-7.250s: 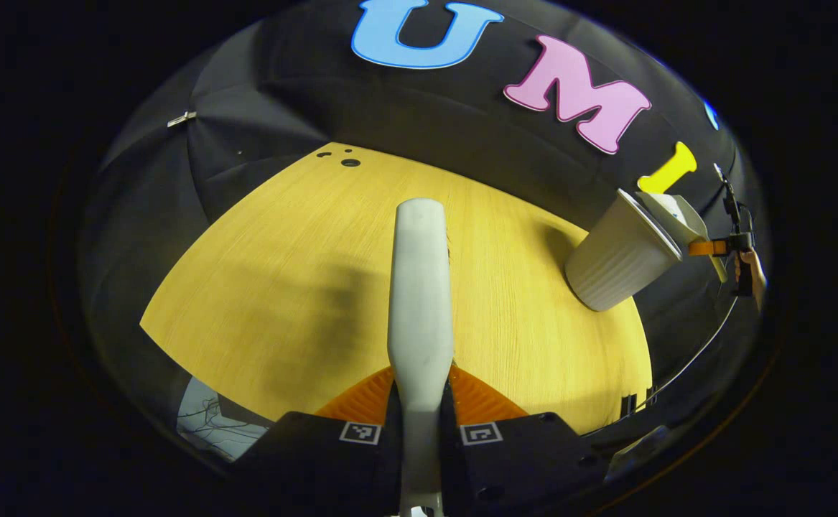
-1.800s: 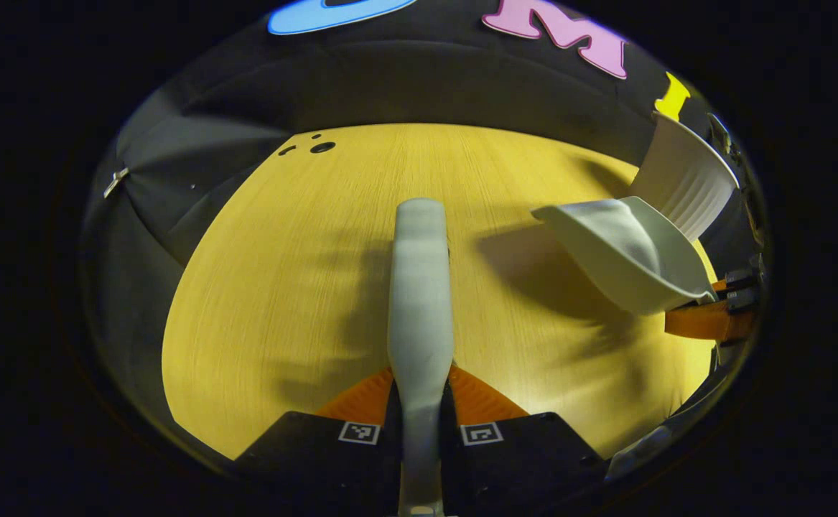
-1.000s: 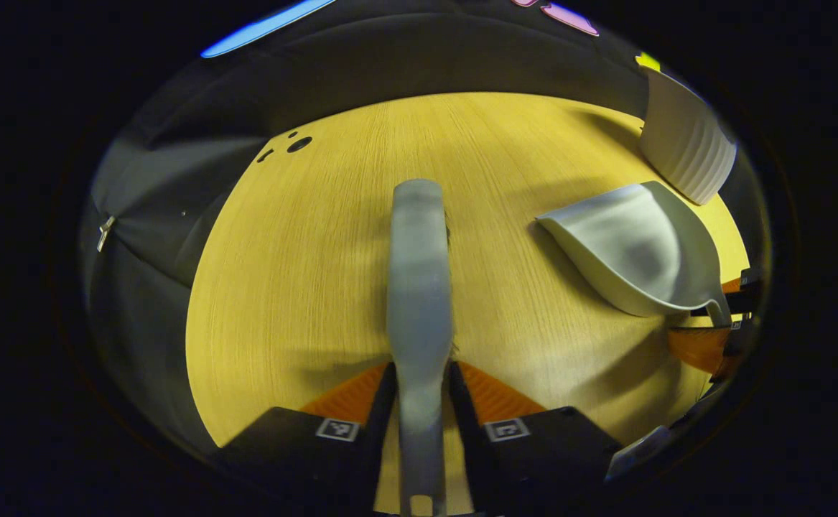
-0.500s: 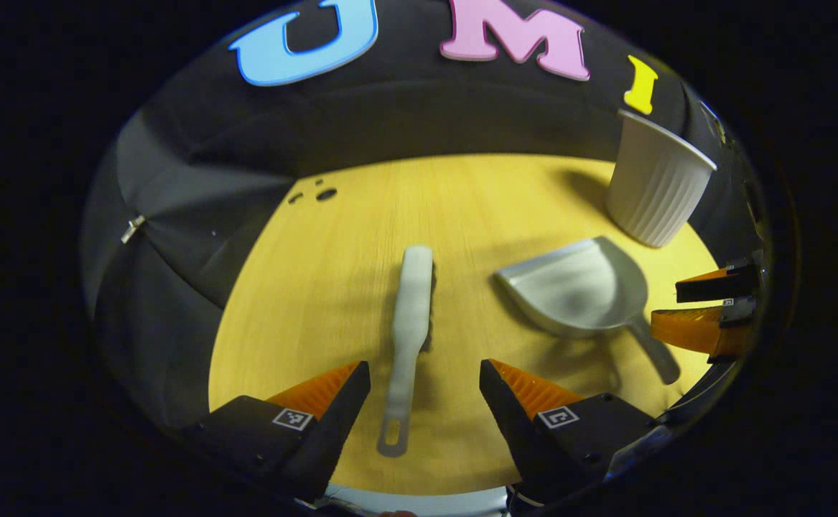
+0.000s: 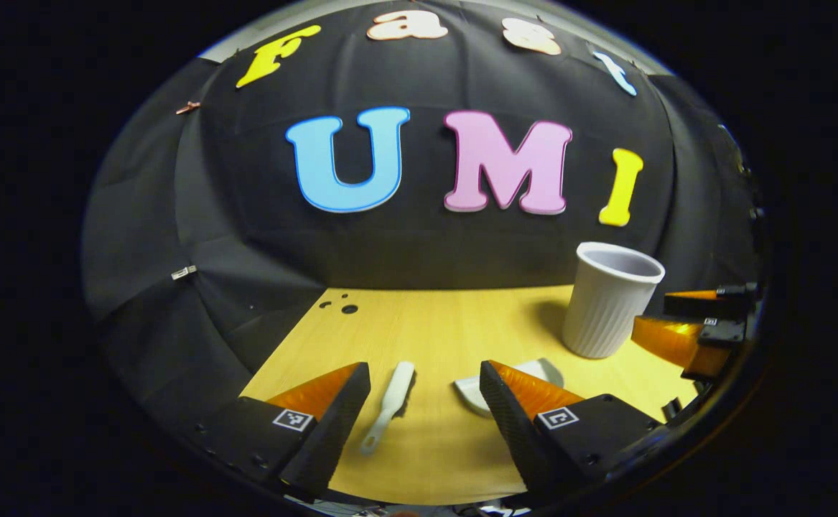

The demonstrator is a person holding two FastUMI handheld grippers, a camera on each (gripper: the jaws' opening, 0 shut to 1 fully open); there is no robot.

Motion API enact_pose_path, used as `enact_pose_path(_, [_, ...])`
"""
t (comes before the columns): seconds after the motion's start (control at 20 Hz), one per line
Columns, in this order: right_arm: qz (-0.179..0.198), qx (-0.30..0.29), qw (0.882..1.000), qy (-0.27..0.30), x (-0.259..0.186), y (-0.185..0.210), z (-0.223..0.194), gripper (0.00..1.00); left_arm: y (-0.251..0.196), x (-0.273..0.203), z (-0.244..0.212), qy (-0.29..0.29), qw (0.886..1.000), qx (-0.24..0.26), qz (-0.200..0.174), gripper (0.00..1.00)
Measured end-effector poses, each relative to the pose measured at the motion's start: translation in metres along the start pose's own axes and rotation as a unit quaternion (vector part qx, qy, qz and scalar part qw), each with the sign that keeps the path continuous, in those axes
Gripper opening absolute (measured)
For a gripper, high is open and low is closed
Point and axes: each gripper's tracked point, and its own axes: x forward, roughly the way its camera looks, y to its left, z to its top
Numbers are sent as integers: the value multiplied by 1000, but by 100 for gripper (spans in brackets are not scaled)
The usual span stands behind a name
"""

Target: Pick up the small broom and dustpan from the desktop, sweep the trash into the dustpan with the broom, and then empty the trash into the garbage bin.

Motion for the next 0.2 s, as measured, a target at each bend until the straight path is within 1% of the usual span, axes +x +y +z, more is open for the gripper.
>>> enact_pose_path(0.15, [-14,-25,998,-47,-19,-7,10,99,-4,-24,31,-64,998,24,13,98])
enact_pose_path(0.2, [-14,-31,998,-54,-27,-6,8,99,-7,-30,32,-72,997,30,20,97])
